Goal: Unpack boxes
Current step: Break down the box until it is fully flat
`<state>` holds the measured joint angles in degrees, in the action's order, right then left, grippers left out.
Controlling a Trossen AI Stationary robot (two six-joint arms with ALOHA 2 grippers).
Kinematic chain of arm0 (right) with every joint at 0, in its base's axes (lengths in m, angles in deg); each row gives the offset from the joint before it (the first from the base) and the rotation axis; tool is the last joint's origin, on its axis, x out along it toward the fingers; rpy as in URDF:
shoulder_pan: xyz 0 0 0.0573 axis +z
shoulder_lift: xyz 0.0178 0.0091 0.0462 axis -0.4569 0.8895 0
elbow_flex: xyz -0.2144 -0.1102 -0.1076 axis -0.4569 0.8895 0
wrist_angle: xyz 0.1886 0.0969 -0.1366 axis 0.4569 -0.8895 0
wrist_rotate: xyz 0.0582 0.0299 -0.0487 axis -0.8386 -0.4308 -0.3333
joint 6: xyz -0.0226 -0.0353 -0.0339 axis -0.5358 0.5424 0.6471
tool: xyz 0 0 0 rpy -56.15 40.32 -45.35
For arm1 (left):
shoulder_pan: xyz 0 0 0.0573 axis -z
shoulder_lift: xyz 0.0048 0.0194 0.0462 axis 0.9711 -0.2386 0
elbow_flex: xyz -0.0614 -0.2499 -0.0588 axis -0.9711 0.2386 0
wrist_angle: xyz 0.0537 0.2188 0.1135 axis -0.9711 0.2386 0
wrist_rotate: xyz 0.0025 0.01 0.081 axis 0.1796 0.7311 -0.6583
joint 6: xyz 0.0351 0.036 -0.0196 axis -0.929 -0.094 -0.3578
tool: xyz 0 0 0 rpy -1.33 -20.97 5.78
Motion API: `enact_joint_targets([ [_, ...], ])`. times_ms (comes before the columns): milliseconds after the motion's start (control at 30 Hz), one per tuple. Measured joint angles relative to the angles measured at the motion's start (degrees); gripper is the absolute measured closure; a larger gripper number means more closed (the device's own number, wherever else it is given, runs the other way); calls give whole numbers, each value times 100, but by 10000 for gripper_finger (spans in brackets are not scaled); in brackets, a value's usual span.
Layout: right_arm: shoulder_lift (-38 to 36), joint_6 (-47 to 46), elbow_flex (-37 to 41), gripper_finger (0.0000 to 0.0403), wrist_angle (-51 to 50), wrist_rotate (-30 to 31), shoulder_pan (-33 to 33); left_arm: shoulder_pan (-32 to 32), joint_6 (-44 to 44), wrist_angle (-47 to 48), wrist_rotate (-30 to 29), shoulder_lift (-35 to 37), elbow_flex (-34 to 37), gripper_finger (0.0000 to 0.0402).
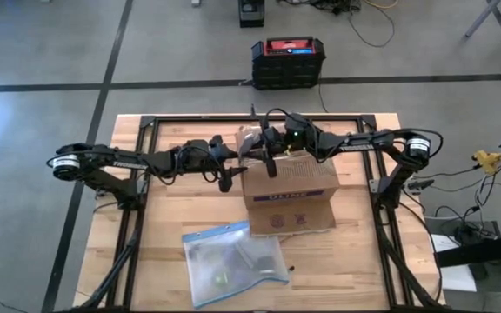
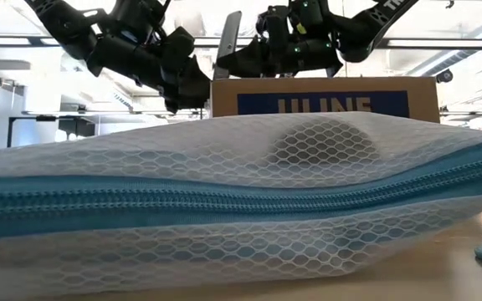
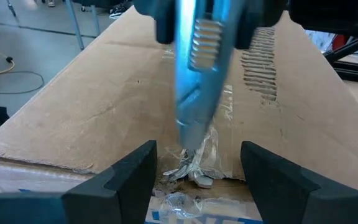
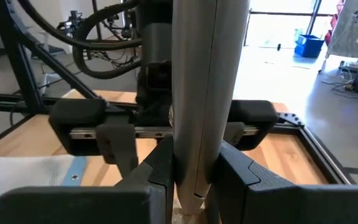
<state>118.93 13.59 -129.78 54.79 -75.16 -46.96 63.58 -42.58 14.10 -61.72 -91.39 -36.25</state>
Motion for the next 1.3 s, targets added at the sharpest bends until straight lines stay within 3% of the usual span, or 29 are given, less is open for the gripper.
enact_joint_targets([
  [533, 67, 93, 115, 346, 119, 3, -10, 2, 105, 30, 6, -9, 2, 194],
  [1300, -1549, -190, 1604, 346, -179, 168, -328, 4, 125, 307, 14, -7, 0, 217],
])
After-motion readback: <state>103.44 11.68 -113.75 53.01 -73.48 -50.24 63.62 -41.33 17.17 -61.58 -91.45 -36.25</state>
